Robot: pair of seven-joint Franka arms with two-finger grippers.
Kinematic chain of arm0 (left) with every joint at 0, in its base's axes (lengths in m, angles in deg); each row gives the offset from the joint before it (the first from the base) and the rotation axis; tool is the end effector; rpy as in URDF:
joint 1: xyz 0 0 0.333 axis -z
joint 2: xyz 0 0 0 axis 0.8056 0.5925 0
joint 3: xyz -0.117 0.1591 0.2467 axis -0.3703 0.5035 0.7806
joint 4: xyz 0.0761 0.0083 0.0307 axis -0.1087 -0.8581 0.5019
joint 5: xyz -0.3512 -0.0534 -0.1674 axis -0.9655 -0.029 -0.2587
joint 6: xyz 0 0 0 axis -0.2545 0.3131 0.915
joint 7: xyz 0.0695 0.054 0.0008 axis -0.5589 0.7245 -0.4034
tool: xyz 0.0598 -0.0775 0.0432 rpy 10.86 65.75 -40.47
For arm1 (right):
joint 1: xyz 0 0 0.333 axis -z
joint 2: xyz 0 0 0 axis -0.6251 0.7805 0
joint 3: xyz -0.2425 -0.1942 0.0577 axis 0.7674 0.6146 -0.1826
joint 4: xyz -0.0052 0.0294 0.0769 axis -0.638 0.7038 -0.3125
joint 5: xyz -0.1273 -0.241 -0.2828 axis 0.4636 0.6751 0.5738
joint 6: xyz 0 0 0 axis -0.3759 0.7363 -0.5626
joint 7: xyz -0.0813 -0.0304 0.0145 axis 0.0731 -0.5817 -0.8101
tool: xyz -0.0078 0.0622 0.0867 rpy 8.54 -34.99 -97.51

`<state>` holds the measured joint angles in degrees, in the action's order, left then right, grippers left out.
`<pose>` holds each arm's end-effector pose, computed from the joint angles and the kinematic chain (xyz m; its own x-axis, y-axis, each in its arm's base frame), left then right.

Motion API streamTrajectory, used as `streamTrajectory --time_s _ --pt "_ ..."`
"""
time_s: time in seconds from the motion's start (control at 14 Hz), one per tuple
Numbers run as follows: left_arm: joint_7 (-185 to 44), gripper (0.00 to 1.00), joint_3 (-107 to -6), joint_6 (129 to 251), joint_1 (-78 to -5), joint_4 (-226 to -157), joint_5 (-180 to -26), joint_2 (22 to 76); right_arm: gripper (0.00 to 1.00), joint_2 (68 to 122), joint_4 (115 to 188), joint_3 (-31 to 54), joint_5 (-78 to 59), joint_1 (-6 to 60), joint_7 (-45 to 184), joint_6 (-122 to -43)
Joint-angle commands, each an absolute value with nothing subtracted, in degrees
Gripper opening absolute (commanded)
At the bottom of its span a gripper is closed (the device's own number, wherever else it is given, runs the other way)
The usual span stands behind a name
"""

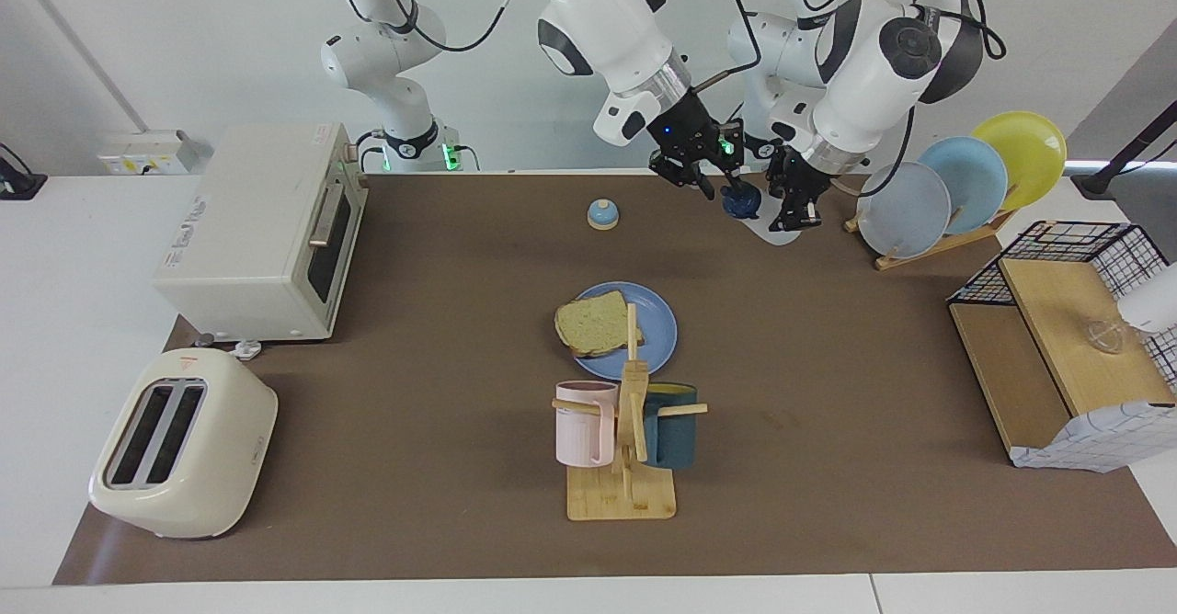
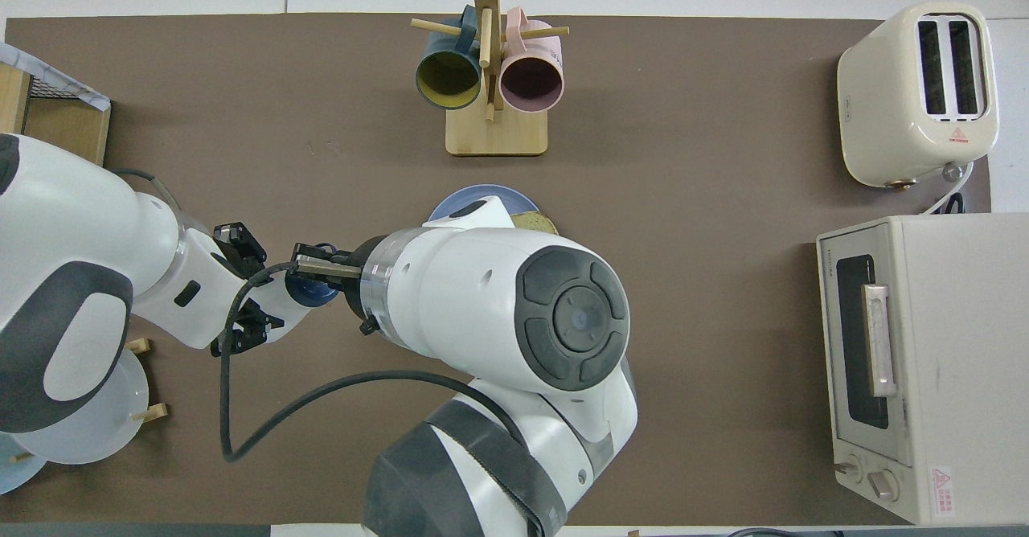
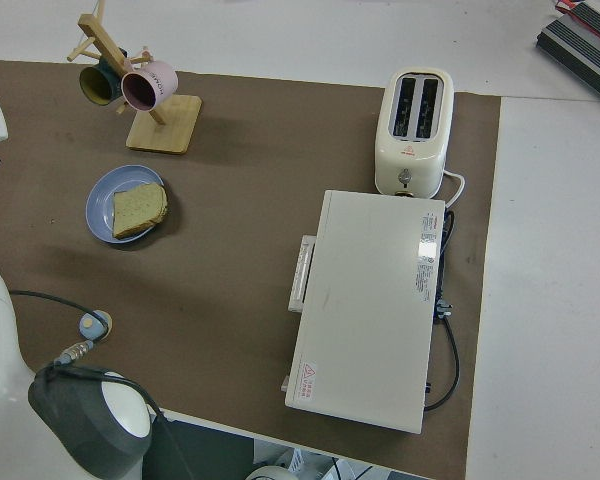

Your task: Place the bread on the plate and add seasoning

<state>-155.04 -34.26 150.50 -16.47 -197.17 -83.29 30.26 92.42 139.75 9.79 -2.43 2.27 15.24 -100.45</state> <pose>0.4753 -0.1578 0.5039 0.0709 -0.9939 0.0850 -0.9808 -0.0539 0.1875 0.4785 0.4740 0.5620 0.9690 -0.2470 0.0050 -0.1931 -0.7698 -0.6084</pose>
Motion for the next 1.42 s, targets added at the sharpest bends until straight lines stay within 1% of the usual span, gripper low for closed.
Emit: streamTrajectory --time_s 0.0,0.14,0.28,0.5,0.64,0.85,0.93,1.21,1.28,1.35 --pt "-153.9 0.0 -34.3 151.8 -16.1 -199.1 -83.8 28.4 0.4 92.4 139.5 9.6 -1.7 2.7 15.2 -100.9" --pt "-153.9 0.0 -34.3 152.1 -16.2 -199.1 -83.8 28.4 0.4 92.4 139.2 9.6 -1.7 2.9 15.2 -100.8" --pt "-153.8 0.0 -34.3 152.1 -16.2 -199.1 -83.8 28.4 0.35 92.4 139.0 9.6 -1.7 2.9 15.2 -100.8" --pt "-153.9 0.0 -34.3 152.2 -16.2 -199.1 -84.3 28.4 0.32 92.4 139.1 9.6 -1.7 2.9 15.1 -100.5" --pt "-153.8 0.0 -34.3 152.2 -16.2 -199.1 -84.6 28.4 0.25 92.4 139.1 9.6 -1.7 2.9 15.1 -100.5" --pt "-153.8 0.0 -34.3 152.4 -16.2 -199.1 -84.6 28.4 0.21 92.5 139.1 9.6 -1.7 3.1 15.2 -100.5" --pt "-153.8 0.0 -34.3 152.4 -16.2 -199.1 -84.7 28.4 0.16 92.5 139.1 9.6 -1.7 3.1 15.1 -100.5" --pt "-153.8 0.0 -34.3 152.4 -16.2 -199.1 -84.9 28.4 0.14 92.5 139.1 9.6 -1.9 3.3 15.1 -100.5" --pt "-153.8 0.0 -34.3 152.4 -16.2 -199.1 -84.9 28.4 0.08 92.5 139.1 9.6 -1.9 3.3 15.1 -100.5" --pt "-153.8 0.0 -34.3 152.4 -16.2 -199.1 -84.9 28.4 0.04 92.5 139.1 9.6 -2.2 3.3 14.9 -100.5"
